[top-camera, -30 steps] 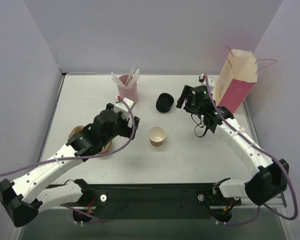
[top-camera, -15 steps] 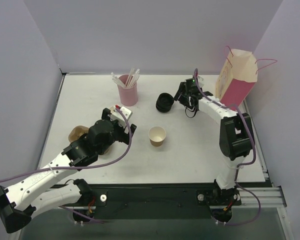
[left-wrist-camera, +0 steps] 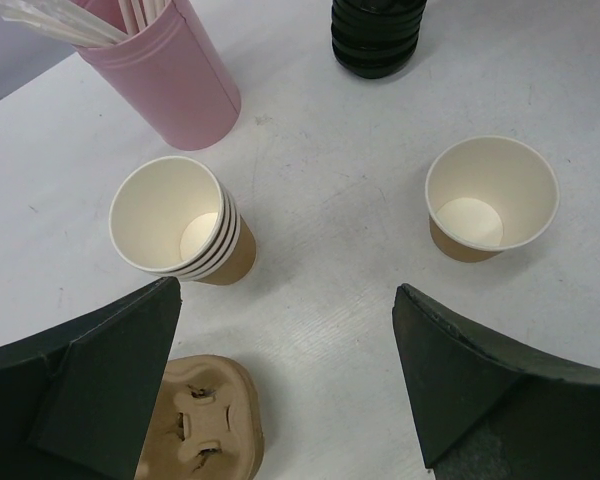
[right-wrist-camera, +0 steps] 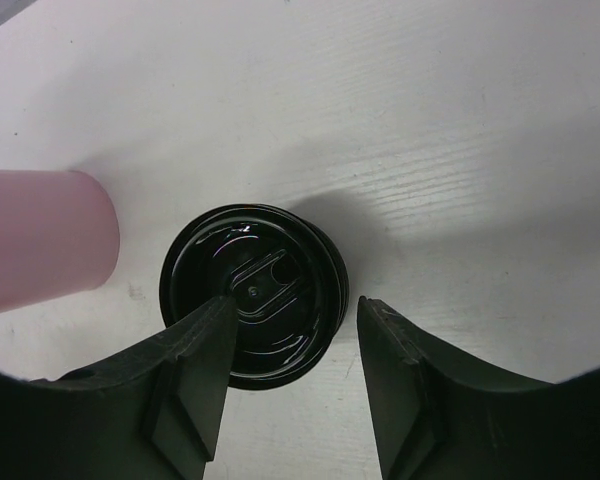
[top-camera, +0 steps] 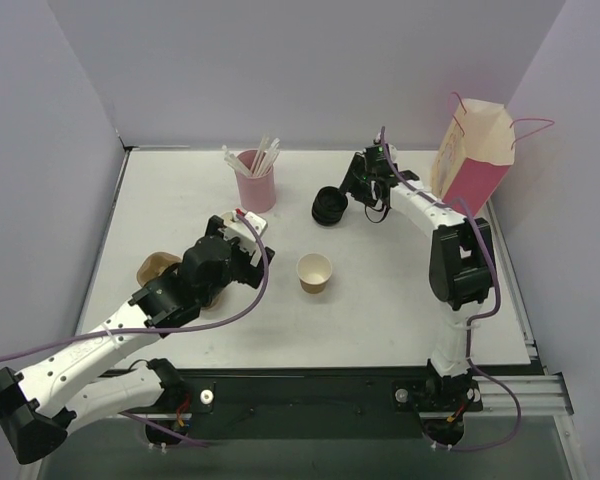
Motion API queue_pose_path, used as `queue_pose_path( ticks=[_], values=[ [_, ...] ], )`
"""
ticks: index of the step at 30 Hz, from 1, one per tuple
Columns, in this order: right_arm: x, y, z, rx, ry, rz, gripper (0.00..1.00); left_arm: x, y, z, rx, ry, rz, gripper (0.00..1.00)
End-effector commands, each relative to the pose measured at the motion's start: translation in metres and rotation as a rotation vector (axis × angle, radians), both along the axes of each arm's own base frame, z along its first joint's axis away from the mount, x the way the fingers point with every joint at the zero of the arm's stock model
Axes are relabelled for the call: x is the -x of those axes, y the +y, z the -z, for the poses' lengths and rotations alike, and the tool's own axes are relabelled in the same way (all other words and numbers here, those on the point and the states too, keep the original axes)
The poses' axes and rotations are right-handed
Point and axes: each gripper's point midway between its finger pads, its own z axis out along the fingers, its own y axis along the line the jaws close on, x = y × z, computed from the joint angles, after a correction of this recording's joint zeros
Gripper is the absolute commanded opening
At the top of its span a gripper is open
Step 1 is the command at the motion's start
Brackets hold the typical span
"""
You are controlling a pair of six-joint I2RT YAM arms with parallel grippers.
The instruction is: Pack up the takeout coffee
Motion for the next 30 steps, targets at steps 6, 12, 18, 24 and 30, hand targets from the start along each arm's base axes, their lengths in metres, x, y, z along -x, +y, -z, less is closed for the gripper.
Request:
queue_pose_path(
  ticks=[6, 12, 18, 24, 30],
  values=[
    [0.004, -0.001, 0.017, 0.054, 0.048, -0.042, 0.47, -0.003, -0.005, -0.021, 0.040, -0.030, 0.009, 0.97],
    [0.003, 0.000, 0.024, 0.051, 0.065, -0.043, 0.44, -0.004, -0.006, -0.019, 0.032, -0.026, 0.010, 0.97],
    [0.001, 0.006, 0.026, 0.041, 0.066, -0.060, 0.35, -0.004, -0.006, -0.018, 0.030, -0.022, 0.011, 0.97],
    [0.002, 0.008, 0.024, 0.042, 0.060, -0.066, 0.34, -0.004, -0.007, -0.019, 0.032, -0.024, 0.017, 0.97],
    [0.001, 0.010, 0.023, 0.042, 0.056, -0.070, 0.23, -0.004, -0.006, -0.019, 0.033, -0.027, 0.013, 0.97]
  ],
)
